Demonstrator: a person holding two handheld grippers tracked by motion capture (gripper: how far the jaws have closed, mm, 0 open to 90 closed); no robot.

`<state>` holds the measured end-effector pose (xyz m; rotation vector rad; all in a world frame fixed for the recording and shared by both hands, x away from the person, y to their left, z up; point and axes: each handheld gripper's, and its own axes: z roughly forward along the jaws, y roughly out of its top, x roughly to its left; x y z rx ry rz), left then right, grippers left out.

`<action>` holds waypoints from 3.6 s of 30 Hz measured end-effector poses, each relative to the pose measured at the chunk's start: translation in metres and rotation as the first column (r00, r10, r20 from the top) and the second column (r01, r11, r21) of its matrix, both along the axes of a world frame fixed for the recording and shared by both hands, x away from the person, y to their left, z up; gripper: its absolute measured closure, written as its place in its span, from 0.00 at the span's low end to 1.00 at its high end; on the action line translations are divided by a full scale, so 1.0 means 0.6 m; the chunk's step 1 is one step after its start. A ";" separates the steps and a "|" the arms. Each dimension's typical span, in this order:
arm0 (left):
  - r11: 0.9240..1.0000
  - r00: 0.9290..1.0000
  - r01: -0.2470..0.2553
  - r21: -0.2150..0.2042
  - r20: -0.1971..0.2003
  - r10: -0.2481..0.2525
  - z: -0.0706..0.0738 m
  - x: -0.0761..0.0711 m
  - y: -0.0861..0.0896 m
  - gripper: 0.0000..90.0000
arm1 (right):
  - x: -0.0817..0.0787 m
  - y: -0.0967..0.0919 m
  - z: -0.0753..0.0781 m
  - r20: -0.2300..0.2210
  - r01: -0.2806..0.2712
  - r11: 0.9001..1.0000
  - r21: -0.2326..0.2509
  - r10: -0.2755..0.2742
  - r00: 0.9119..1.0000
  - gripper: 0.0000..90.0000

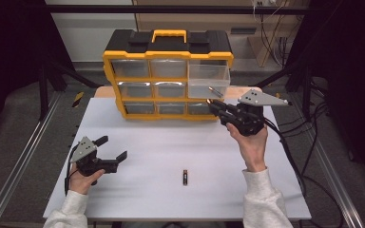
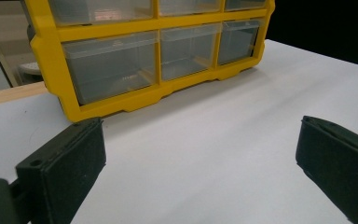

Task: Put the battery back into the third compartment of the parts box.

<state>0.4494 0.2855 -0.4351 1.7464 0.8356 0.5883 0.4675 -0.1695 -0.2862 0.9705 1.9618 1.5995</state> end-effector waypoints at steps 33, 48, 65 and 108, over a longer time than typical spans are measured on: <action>1.000 1.000 -0.001 -0.005 0.000 0.001 0.000 0.001 0.003 0.01 | 0.136 0.020 0.097 -0.005 0.158 0.985 -0.068 -0.159 0.987 0.86; 1.000 1.000 -0.004 -0.006 0.001 0.004 0.000 0.001 0.003 0.01 | 0.177 0.023 0.071 -0.071 0.226 0.950 -0.215 -0.246 0.967 0.85; 1.000 1.000 -0.005 -0.010 0.001 0.005 0.001 0.000 0.004 0.01 | 0.130 0.003 0.091 0.014 0.203 0.975 -0.095 -0.203 0.979 0.47; 1.000 1.000 0.000 -0.002 0.004 0.000 0.002 0.000 0.003 0.01 | -0.048 0.047 -0.189 -0.150 0.045 0.993 -0.105 -0.060 0.987 0.03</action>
